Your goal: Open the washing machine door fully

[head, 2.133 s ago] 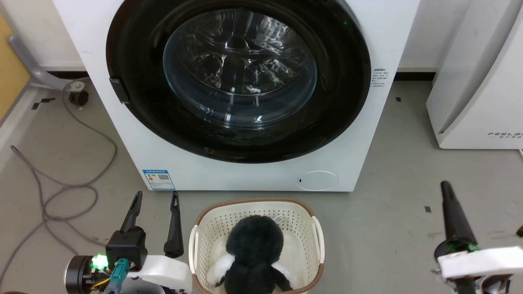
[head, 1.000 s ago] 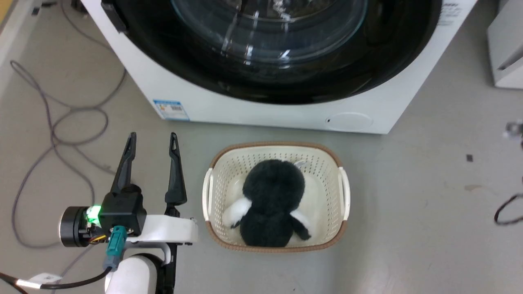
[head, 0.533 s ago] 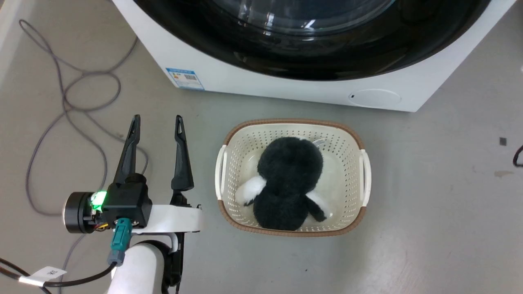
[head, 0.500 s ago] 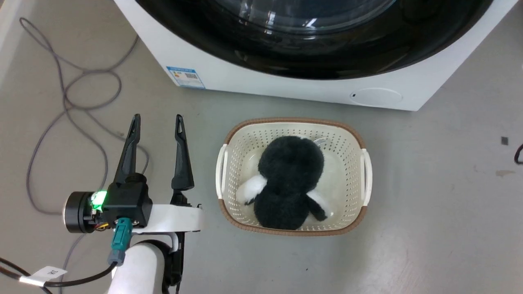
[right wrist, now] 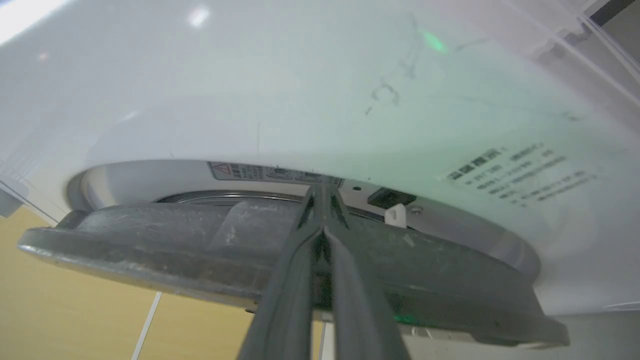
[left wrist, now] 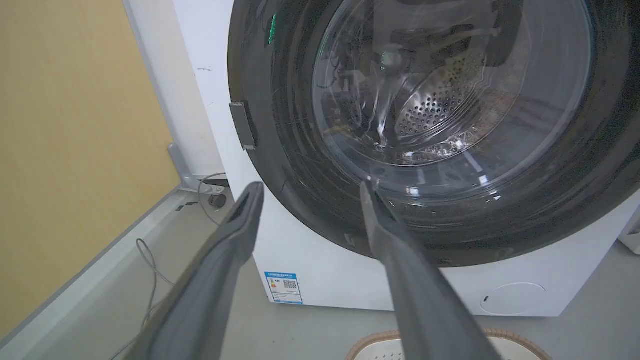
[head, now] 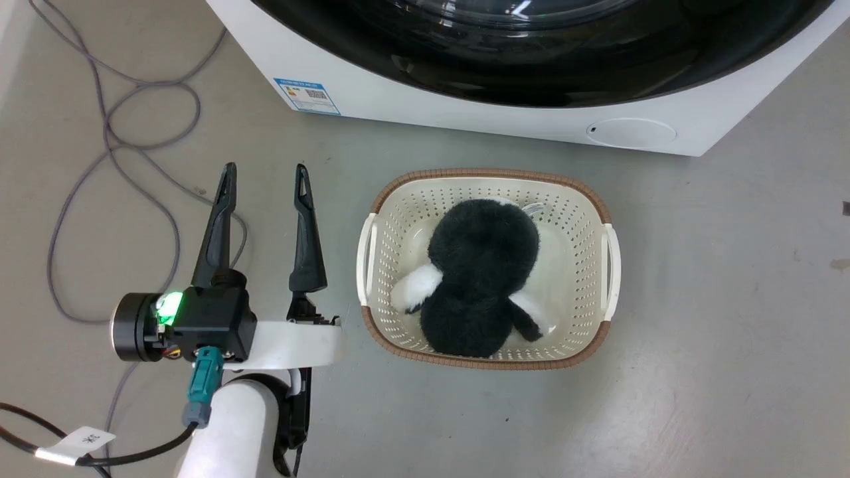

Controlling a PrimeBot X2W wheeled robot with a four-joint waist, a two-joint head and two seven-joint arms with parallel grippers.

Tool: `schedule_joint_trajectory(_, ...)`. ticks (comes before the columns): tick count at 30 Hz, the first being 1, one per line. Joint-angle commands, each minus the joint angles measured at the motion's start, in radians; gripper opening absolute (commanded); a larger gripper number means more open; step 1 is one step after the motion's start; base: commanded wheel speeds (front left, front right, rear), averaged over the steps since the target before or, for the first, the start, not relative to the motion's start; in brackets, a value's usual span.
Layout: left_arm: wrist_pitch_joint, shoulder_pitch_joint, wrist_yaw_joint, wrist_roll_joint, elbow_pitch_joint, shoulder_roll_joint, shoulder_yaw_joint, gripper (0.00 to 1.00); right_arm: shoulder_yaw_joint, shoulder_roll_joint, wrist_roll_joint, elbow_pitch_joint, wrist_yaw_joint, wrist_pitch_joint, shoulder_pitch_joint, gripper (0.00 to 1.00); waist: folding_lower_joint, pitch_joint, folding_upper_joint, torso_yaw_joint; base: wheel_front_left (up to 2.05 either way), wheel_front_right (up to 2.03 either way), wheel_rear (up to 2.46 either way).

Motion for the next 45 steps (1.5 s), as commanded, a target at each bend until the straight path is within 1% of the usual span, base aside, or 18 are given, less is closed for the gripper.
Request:
schedule_joint_trajectory(1,-0.012,-0.023,0.007,-0.003,-0.001,0.000,-0.006,1.00,0.025,0.004,0.038,0.022,0.001,0.027,-0.033,0.00,-0.0001,0.004,-0.0001,0.002,0.00,0.00,0.00)
schedule_joint_trajectory(3,-0.014,-0.026,0.008,-0.003,0.000,0.000,-0.007,1.00,0.031,0.003,0.049,0.026,0.001,0.040,-0.037,0.00,-0.0001,0.006,-0.0001,0.003,0.00,0.00,0.00)
schedule_joint_trajectory(4,-0.018,-0.029,0.009,-0.004,0.003,0.000,-0.010,1.00,0.046,0.002,0.074,0.032,0.001,0.073,-0.046,0.00,-0.0001,0.008,-0.0001,0.005,0.00,0.00,0.00)
schedule_joint_trajectory(5,-0.018,-0.029,0.009,-0.004,0.003,0.000,-0.010,1.00,0.046,0.002,0.074,0.032,0.001,0.073,-0.046,0.00,-0.0001,0.008,-0.0001,0.005,0.00,0.00,0.00)
schedule_joint_trajectory(7,-0.024,-0.032,0.011,-0.005,0.008,-0.001,-0.012,1.00,0.064,-0.001,0.115,0.035,0.001,0.123,-0.055,0.00,-0.0001,0.005,-0.0001,0.007,0.00,0.00,0.00)
schedule_joint_trajectory(10,-0.026,-0.027,0.011,-0.006,0.013,-0.001,-0.009,1.00,0.074,-0.001,0.125,0.027,0.001,0.147,-0.042,0.00,-0.0001,-0.007,-0.0001,0.005,0.00,0.00,0.00)
schedule_joint_trajectory(15,-0.026,-0.001,0.004,-0.004,0.029,-0.001,-0.002,1.00,0.092,-0.005,0.134,-0.031,0.001,0.198,0.039,0.00,-0.0001,-0.058,-0.0001,-0.003,0.00,0.00,0.00)
schedule_joint_trajectory(18,-0.026,0.029,-0.005,0.001,0.040,0.002,0.013,1.00,0.112,0.002,0.144,-0.090,0.001,0.242,0.121,0.00,-0.0001,-0.107,-0.0001,-0.019,0.00,0.00,0.00)
schedule_joint_trajectory(19,-0.026,0.029,-0.005,0.001,0.040,0.002,0.013,1.00,0.112,0.002,0.144,-0.090,0.001,0.242,0.121,0.00,-0.0001,-0.107,-0.0001,-0.019,0.00,0.00,0.00)
schedule_joint_trajectory(24,-0.026,0.073,-0.016,0.006,0.053,0.007,0.027,1.00,0.142,0.014,0.149,-0.161,0.001,0.284,0.236,0.00,-0.0001,-0.169,-0.0001,-0.036,0.00,0.00,0.00)
schedule_joint_trajectory(36,-0.026,0.180,-0.031,0.011,0.088,0.014,0.047,1.00,0.220,0.096,0.167,-0.299,0.001,0.335,0.511,0.00,-0.0001,-0.305,-0.0001,-0.069,0.00,0.00,0.00)
schedule_joint_trajectory(42,-0.026,0.224,-0.037,0.011,0.105,0.018,0.054,1.00,0.261,0.147,0.167,-0.335,0.001,0.340,0.625,0.00,-0.0001,-0.364,-0.0001,-0.072,0.00,0.00,0.00)
schedule_joint_trajectory(45,-0.026,0.243,-0.040,0.012,0.113,0.018,0.056,1.00,0.275,0.186,0.175,-0.343,0.001,0.336,0.661,0.00,-0.0001,-0.387,-0.0001,-0.071,0.00,0.00,0.00)
